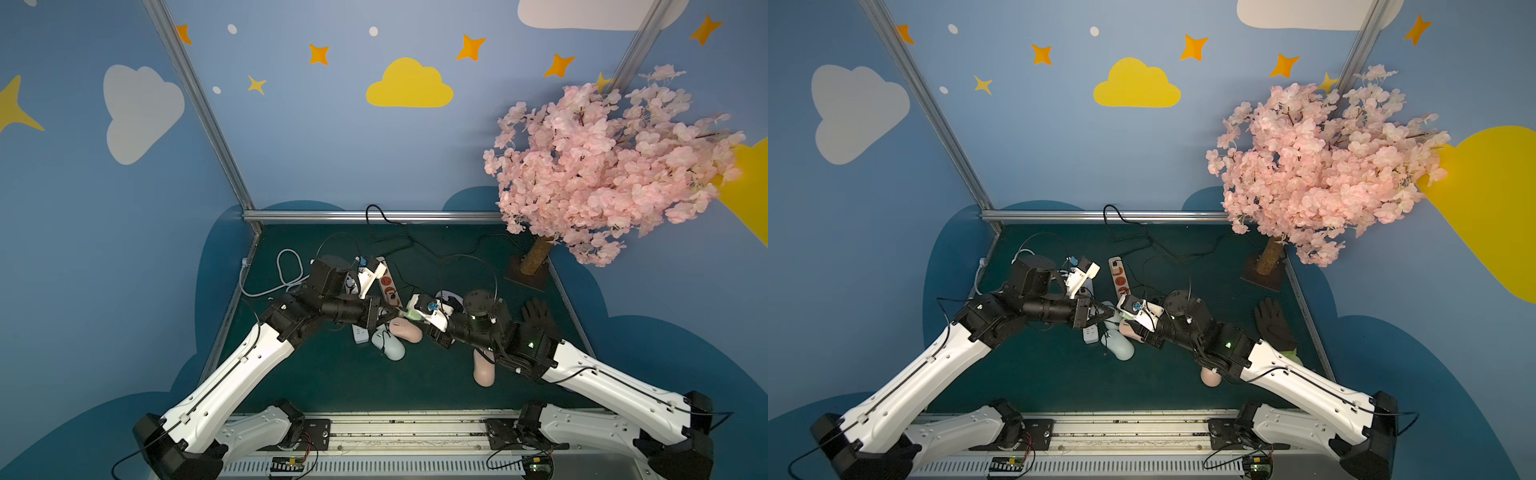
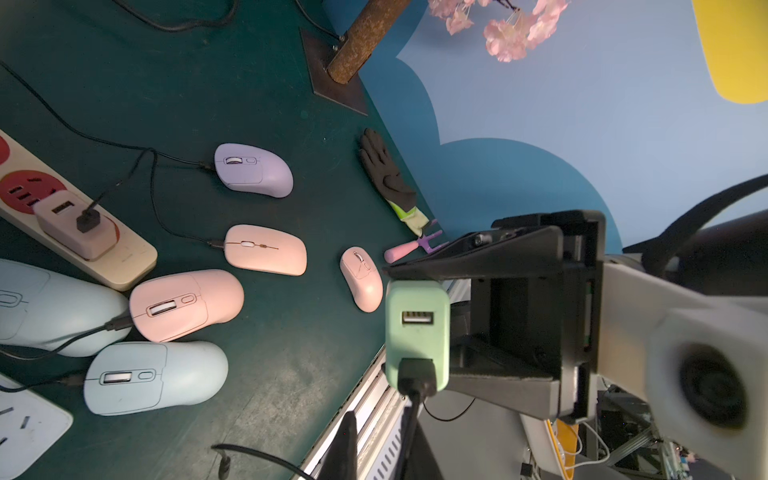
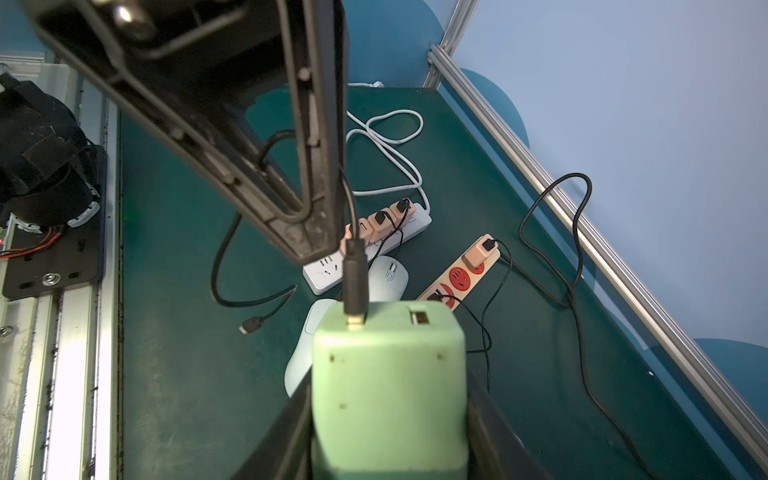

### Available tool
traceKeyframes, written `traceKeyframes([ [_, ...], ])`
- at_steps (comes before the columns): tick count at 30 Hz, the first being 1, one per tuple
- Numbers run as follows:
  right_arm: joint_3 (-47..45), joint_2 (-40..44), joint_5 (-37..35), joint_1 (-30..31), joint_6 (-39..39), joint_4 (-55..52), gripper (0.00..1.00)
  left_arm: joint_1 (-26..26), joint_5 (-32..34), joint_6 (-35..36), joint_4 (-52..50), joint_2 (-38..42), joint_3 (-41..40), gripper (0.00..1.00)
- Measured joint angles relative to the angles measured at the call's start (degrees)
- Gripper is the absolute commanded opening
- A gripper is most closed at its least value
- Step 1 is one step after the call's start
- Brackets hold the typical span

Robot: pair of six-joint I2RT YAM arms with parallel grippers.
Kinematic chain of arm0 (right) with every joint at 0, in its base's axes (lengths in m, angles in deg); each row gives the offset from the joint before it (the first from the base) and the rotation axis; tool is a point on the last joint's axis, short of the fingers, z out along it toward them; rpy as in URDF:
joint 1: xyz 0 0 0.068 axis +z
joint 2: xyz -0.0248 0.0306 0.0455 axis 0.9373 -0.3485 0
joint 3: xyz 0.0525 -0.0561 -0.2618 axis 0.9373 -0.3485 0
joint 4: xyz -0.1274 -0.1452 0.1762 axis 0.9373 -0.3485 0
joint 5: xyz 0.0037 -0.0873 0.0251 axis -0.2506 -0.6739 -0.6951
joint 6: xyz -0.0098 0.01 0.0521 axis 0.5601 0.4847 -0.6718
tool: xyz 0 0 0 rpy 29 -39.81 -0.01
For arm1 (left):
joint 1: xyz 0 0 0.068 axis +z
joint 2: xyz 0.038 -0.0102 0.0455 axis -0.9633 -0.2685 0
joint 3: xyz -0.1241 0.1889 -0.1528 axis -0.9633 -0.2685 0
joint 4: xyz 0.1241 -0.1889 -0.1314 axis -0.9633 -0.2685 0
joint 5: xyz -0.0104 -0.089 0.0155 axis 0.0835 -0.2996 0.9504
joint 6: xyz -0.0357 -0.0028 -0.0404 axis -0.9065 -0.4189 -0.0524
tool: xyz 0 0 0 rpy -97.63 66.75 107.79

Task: Unplug the wireless mouse
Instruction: Remove the power cord from the plug, then place the plug at the center of the board.

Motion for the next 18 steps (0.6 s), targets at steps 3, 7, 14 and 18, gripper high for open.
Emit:
traceKeyframes([
  [3,0.00,0.00,-0.28,0.00,0.00,-0.11,0.21,0.00,0.04,0.04,0.00,0.02,0.02,0.04],
  [7,0.00,0.00,-0.85,0.00,-0.24,-0.35,0.17,0.02,0.46,0.44,-0.11,0.28,0.09,0.04],
  [14,-1.27,0.48,-2.32,0.31,-4.04,-0.26,0.01,3.15,3.10,1.16,-1.60,4.15,0.07,0.04],
  [18,-5.09,1.05,-4.74,-0.09,-7.63,-3.50,0.00,8.66,4.02,1.20,-1.49,8.37,0.04,0.04],
])
